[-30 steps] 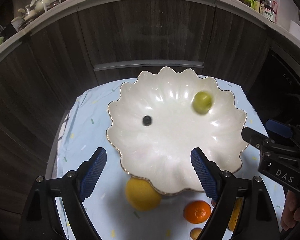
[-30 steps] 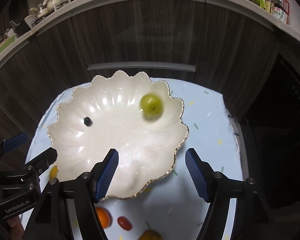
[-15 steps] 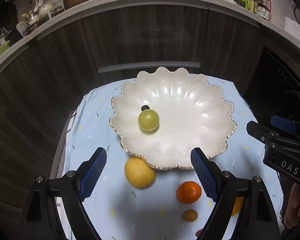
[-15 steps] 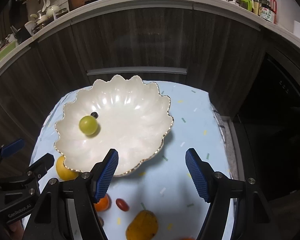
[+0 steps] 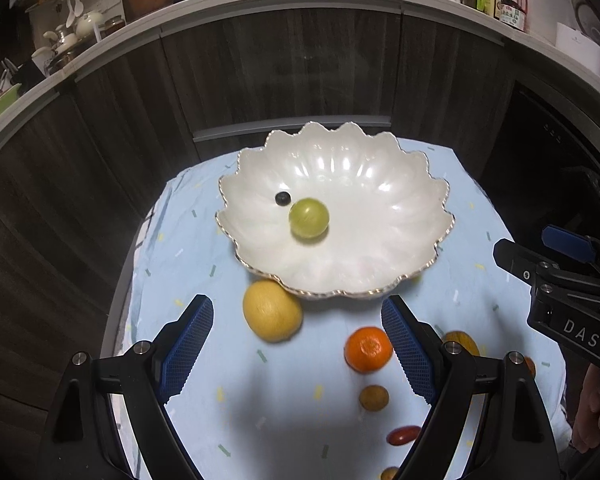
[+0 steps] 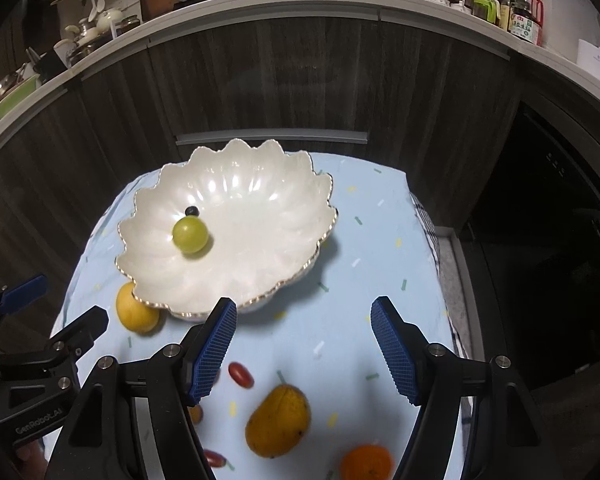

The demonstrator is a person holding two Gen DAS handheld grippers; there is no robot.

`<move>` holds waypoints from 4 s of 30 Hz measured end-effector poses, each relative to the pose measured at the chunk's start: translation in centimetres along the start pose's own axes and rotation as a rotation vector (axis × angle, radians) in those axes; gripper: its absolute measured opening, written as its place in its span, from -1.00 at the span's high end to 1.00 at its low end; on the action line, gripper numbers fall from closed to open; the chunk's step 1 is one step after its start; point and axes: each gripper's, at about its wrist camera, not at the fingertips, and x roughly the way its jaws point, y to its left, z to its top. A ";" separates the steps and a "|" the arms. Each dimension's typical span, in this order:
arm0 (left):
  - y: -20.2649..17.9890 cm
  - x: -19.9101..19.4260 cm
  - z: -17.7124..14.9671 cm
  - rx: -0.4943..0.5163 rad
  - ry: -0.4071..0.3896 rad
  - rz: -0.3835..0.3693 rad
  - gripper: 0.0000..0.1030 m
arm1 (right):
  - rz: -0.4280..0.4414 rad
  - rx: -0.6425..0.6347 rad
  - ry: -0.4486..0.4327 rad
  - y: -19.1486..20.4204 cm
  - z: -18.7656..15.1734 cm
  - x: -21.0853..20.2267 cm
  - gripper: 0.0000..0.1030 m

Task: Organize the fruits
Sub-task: 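Withdraw both tools from the bowl toward the remaining fruits, then grasp the brown longan with the left tool while the right tool grasps the mandarin, then carry the longan and mandarin over the white bowl with both tools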

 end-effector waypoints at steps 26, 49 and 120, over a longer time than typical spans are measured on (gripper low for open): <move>-3.8 -1.2 -6.5 0.025 0.061 -0.042 -0.68 | -0.029 -0.009 0.032 -2.7 -6.9 -1.6 -0.36; -5.7 -1.2 -12.1 0.029 0.098 -0.050 -0.67 | -0.033 -0.050 0.048 -3.5 -11.4 -0.6 -0.36; -6.2 0.9 -14.5 0.020 0.171 -0.134 0.56 | -0.022 -0.036 0.076 -3.5 -13.7 1.5 0.08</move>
